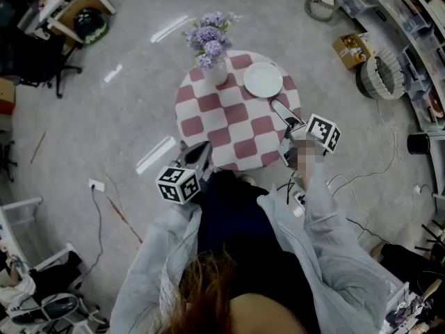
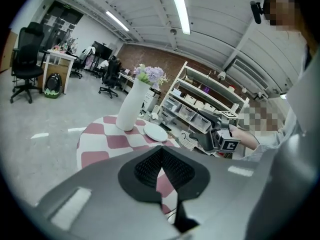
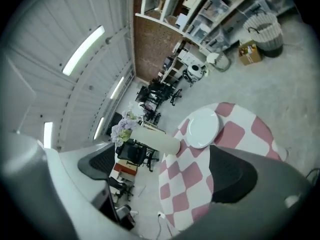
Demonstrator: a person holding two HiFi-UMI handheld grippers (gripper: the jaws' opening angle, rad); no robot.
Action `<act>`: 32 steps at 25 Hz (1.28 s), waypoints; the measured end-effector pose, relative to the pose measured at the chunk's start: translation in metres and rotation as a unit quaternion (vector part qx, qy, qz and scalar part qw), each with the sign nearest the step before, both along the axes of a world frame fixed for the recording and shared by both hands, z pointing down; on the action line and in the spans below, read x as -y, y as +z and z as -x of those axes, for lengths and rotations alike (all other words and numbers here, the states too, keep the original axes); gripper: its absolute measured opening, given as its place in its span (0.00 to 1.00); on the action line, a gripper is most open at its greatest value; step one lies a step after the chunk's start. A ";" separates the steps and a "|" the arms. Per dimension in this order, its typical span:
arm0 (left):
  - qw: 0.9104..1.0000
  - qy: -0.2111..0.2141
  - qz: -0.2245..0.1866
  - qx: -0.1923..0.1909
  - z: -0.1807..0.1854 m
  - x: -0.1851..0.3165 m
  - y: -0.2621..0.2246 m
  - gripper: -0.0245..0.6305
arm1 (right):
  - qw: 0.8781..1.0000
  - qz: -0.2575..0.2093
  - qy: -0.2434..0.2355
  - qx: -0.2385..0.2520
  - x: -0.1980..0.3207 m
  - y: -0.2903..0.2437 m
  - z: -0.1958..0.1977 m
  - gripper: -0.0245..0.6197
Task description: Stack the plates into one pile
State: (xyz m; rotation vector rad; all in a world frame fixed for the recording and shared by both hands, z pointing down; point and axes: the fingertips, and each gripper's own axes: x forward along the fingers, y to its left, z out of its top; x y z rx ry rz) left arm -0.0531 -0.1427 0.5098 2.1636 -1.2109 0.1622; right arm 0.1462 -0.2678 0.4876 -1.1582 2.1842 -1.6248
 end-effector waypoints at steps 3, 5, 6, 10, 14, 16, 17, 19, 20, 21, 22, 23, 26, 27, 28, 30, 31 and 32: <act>1.000 0.012 -0.024 0.003 -0.007 0.013 -0.018 0.06 | 0.998 -0.041 -0.022 -0.044 -0.010 -0.019 -0.001 0.94; 0.999 0.021 -0.038 0.008 -0.012 0.021 -0.028 0.06 | 0.995 -0.067 -0.031 -0.072 -0.016 -0.029 -0.002 0.94; 0.999 0.026 -0.044 0.013 -0.015 0.026 -0.033 0.06 | 0.993 -0.079 -0.034 -0.086 -0.018 -0.033 -0.002 0.94; 0.996 0.050 -0.068 0.028 -0.027 0.038 -0.051 0.06 | 0.982 -0.124 -0.042 -0.139 -0.028 -0.051 -0.002 0.88; 0.994 0.070 -0.084 0.029 -0.038 0.046 -0.064 0.06 | 0.970 -0.162 -0.044 -0.178 -0.036 -0.065 0.003 0.73; 0.992 0.077 -0.093 0.029 -0.042 0.051 -0.071 0.06 | 0.960 -0.181 -0.049 -0.210 -0.040 -0.070 0.005 0.67; 0.992 0.080 -0.097 0.029 -0.044 0.052 -0.073 0.06 | 0.955 -0.190 -0.048 -0.221 -0.042 -0.072 0.007 0.62; 0.990 0.085 -0.105 0.029 -0.046 0.054 -0.078 0.06 | 0.950 -0.207 -0.040 -0.229 -0.046 -0.078 0.008 0.49; 0.990 0.088 -0.109 0.030 -0.046 0.055 -0.080 0.06 | 0.949 -0.216 -0.034 -0.229 -0.048 -0.081 0.009 0.43; 0.989 0.089 -0.113 0.032 -0.046 0.056 -0.082 0.06 | 0.947 -0.224 -0.028 -0.229 -0.049 -0.083 0.009 0.37; 0.989 0.091 -0.116 0.033 -0.046 0.057 -0.084 0.06 | 0.945 -0.233 -0.021 -0.229 -0.051 -0.085 0.009 0.31; 0.988 0.091 -0.119 0.034 -0.045 0.058 -0.086 0.06 | 0.942 -0.241 -0.015 -0.231 -0.052 -0.087 0.009 0.24; 0.988 0.093 -0.123 0.033 -0.043 0.060 -0.088 0.06 | 0.935 -0.256 -0.005 -0.246 -0.054 -0.089 0.012 0.07; 0.987 0.093 -0.123 0.033 -0.042 0.061 -0.088 0.06 | 0.933 -0.258 -0.006 -0.252 -0.054 -0.088 0.014 0.04; 0.987 0.094 -0.123 0.033 -0.041 0.061 -0.088 0.06 | 0.931 -0.259 -0.009 -0.257 -0.054 -0.087 0.016 0.04; 0.987 0.097 -0.123 0.034 -0.040 0.061 -0.087 0.06 | 0.928 -0.259 -0.015 -0.266 -0.057 -0.082 0.021 0.04; 0.987 0.099 -0.123 0.034 -0.040 0.060 -0.087 0.06 | 0.927 -0.258 -0.017 -0.271 -0.059 -0.079 0.022 0.04; 0.987 0.100 -0.123 0.035 -0.039 0.059 -0.086 0.06 | 0.925 -0.257 -0.019 -0.277 -0.060 -0.076 0.024 0.04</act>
